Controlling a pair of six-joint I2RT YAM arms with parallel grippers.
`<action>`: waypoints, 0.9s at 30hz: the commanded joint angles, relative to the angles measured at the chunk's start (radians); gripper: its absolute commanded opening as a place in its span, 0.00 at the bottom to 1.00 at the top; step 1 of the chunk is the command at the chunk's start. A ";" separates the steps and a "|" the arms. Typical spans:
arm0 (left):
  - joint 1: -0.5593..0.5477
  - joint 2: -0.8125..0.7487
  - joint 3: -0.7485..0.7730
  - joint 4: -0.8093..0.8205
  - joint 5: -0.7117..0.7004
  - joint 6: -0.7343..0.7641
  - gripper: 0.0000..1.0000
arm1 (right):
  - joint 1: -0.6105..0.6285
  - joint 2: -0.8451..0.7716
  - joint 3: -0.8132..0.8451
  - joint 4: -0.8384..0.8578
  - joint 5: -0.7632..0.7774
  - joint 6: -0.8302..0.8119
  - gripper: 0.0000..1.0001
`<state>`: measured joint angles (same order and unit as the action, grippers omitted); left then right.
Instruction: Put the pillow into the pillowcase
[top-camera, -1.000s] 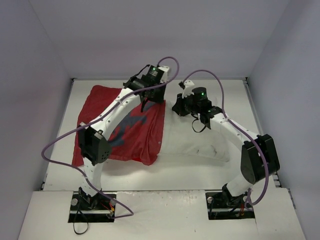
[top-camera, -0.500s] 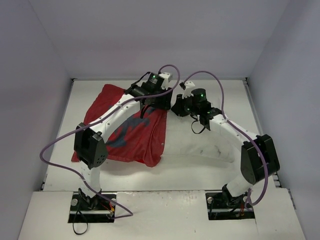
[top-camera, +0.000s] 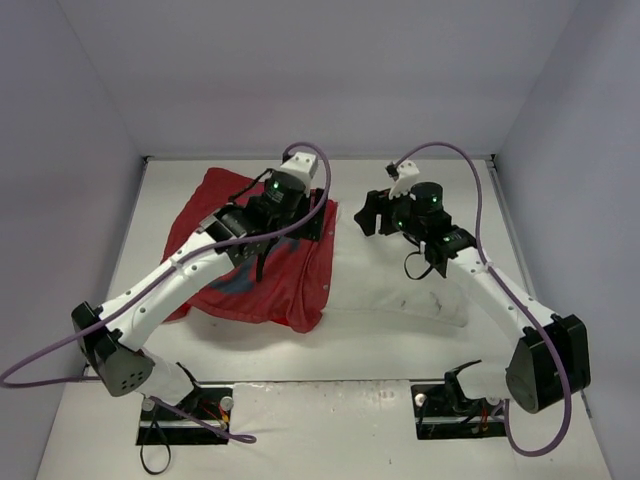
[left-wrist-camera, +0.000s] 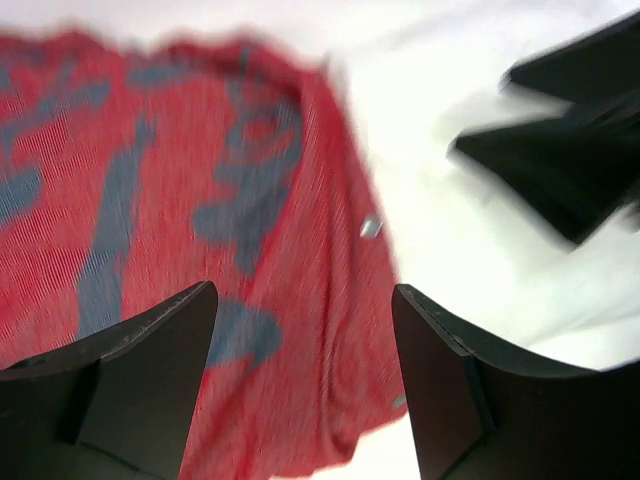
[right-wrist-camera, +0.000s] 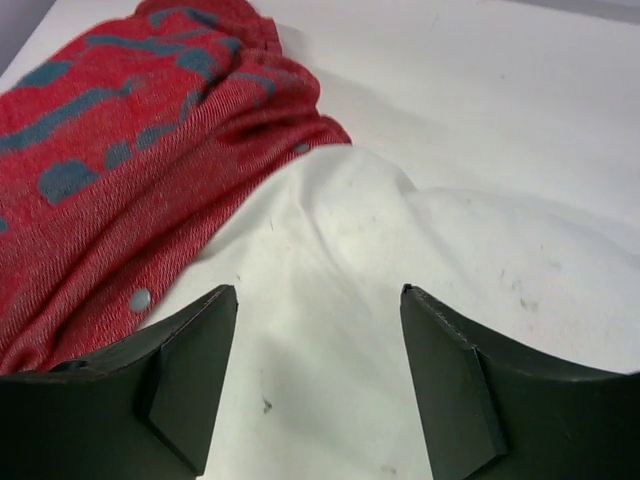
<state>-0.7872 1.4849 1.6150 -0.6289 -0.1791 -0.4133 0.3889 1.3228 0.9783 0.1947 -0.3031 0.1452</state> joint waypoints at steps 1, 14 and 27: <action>-0.017 -0.038 -0.130 -0.008 -0.037 -0.087 0.66 | -0.001 -0.054 -0.044 -0.014 -0.014 -0.001 0.63; -0.044 -0.068 -0.224 -0.066 0.075 -0.163 0.00 | 0.011 -0.031 -0.112 -0.014 -0.082 0.013 0.12; -0.144 0.190 0.129 -0.124 0.305 -0.303 0.00 | 0.074 -0.039 -0.121 0.028 0.032 0.073 0.00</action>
<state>-0.9218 1.6157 1.7115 -0.8261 0.0261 -0.6674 0.4259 1.2907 0.8585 0.1555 -0.2584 0.1776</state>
